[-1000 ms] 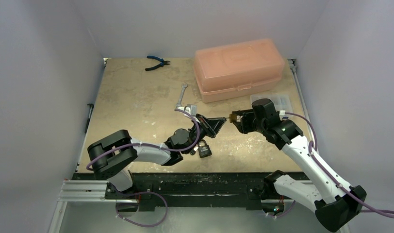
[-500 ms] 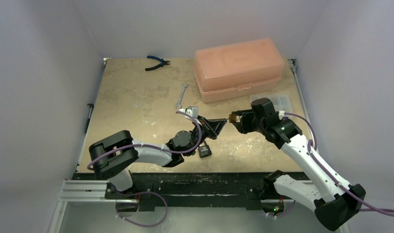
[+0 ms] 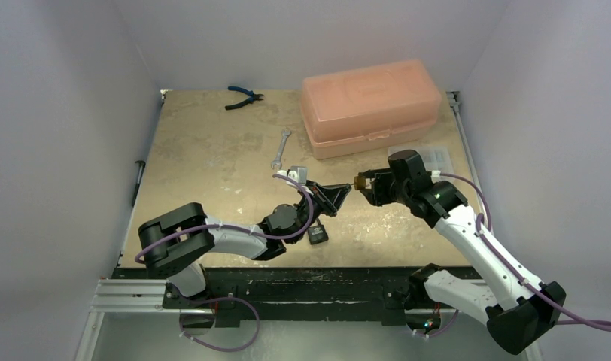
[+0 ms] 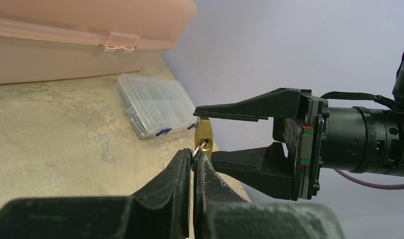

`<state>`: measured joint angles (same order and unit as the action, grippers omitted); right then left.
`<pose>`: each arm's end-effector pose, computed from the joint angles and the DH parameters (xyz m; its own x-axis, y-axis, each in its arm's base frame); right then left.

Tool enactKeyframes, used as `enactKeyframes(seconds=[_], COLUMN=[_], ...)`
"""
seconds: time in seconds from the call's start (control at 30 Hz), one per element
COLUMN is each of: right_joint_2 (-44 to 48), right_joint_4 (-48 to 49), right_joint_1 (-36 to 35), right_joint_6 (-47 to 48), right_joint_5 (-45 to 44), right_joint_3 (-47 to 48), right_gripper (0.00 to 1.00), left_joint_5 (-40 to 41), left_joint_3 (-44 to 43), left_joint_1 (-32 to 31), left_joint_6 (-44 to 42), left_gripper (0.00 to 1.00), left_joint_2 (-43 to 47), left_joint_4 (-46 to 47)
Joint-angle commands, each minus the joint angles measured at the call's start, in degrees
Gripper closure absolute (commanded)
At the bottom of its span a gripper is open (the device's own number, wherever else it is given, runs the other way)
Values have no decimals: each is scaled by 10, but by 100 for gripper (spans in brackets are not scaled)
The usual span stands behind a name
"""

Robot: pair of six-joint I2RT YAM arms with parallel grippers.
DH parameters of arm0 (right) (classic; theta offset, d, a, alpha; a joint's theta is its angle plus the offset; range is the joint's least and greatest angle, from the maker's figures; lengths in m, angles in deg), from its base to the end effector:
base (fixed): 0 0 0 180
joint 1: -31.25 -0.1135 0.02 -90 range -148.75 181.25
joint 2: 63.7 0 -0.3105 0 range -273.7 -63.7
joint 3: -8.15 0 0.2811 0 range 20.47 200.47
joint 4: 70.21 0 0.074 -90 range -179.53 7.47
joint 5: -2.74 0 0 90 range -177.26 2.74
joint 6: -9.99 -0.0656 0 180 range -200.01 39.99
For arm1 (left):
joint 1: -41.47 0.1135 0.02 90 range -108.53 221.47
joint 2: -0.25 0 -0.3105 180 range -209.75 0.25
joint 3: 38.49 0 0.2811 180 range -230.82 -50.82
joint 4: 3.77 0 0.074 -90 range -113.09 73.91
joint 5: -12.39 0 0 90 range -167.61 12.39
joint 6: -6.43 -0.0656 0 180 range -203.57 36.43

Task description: Unlock with the key

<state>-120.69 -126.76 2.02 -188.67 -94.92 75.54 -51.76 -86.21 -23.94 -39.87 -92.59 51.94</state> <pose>0.1994 0.1016 0.3244 -0.1808 0.9748 0.1306 0.7253 0.0425 0.6871 0.1777 -0.3195 0.2489 -0.3869 -0.6488 -0.6553 0.5155 0.4370 -0.7370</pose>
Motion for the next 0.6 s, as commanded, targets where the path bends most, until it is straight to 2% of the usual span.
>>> enactKeyframes(seconds=[0.0,0.57], right_joint_2=[0,0], right_joint_4=[22,30], right_joint_1=[-4,-12], right_joint_6=[-9,16], right_joint_5=[5,-29], right_joint_3=[26,21], right_gripper=[100,100], left_joint_5=[-10,3], left_joint_3=[-22,-56], left_joint_1=[-9,-14], left_joint_6=[-11,-10], left_gripper=[100,100], left_joint_2=[-2,-18], left_joint_4=[17,-28])
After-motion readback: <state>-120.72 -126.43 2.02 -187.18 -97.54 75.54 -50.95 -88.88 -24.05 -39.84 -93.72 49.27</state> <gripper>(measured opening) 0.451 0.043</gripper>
